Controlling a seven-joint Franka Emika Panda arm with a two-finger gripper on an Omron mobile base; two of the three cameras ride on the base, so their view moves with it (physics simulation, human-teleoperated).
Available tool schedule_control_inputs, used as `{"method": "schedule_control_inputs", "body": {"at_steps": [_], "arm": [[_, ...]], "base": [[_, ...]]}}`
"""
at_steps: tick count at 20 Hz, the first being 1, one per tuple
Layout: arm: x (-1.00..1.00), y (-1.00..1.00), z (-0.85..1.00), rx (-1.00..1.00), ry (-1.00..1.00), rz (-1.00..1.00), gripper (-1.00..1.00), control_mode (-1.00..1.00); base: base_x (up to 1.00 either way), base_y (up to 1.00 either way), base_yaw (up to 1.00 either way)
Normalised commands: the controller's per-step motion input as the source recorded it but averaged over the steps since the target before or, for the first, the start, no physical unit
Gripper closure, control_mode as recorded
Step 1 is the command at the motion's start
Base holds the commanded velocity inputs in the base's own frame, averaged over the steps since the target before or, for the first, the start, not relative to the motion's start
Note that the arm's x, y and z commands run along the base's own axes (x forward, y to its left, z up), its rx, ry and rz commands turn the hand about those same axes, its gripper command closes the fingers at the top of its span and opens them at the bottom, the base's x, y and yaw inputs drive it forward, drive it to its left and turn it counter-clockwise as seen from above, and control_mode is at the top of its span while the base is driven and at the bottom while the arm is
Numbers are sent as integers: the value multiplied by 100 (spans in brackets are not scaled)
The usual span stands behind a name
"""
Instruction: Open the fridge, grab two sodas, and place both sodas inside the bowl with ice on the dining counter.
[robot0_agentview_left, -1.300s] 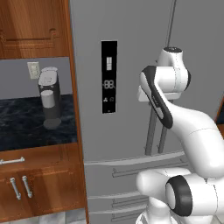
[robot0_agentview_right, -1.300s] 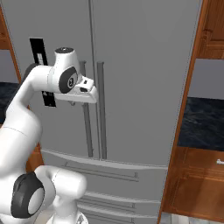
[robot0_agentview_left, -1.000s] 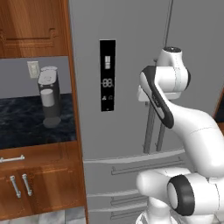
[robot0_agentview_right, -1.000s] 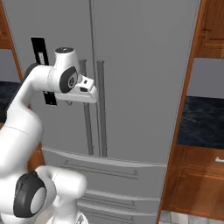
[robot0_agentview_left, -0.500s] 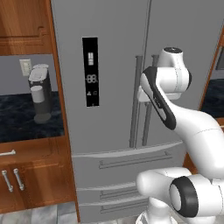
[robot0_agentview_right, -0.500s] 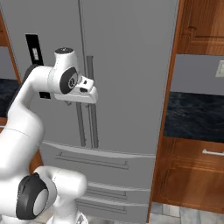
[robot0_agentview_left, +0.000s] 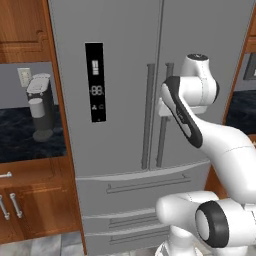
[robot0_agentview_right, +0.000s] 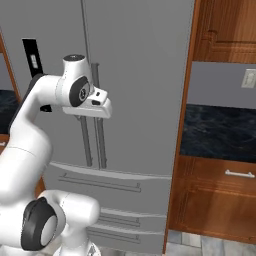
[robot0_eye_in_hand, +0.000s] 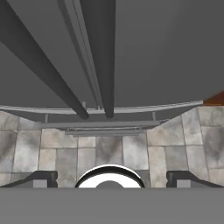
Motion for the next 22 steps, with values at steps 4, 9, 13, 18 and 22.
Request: {"method": "schedule_control_inputs", "body": {"at_steps": [4,9,13,18,22], "arm": [[0,0,0,0,0,0,-100,100],[0,0,0,0,0,0,-100,100],[-1,0,-2,0,-1,0,-100,-100],[-8,0,0,-4,-34,-2,-100,-100],[20,0,4,-4,-32,0,-100,-100]], "base": [[-39,16,0],[-19,4,0],[-1,0,0],[0,0,0],[0,0,0]]}}
